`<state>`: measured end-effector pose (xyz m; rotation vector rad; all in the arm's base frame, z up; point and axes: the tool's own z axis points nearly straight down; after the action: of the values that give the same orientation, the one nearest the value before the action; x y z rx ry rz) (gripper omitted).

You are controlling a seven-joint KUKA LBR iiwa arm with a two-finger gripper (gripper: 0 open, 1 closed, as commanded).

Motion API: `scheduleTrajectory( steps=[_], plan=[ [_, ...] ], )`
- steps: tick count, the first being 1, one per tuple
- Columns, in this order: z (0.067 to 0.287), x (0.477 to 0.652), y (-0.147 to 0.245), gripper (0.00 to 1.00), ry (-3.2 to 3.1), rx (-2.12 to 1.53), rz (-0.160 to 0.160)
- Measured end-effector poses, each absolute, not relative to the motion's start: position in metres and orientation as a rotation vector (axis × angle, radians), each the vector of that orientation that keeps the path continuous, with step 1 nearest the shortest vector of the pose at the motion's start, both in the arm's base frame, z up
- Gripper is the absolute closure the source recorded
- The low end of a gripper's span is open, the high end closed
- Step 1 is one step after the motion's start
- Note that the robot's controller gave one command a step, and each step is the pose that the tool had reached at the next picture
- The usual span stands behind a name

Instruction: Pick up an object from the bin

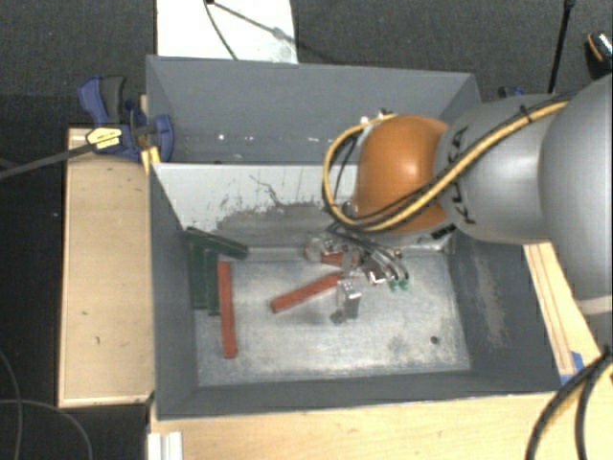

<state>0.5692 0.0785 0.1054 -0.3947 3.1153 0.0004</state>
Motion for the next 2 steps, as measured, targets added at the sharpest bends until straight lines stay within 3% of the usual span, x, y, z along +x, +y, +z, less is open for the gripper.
scheduleTrajectory(
  steps=[1, 2],
  plan=[
    [0.0693, 0.5877, 0.0877, 0.0, 3.09, -0.541, 0.001],
    [0.0701, 0.5889, 0.0879, 0.0, 3.087, -0.541, 0.001]
  ],
)
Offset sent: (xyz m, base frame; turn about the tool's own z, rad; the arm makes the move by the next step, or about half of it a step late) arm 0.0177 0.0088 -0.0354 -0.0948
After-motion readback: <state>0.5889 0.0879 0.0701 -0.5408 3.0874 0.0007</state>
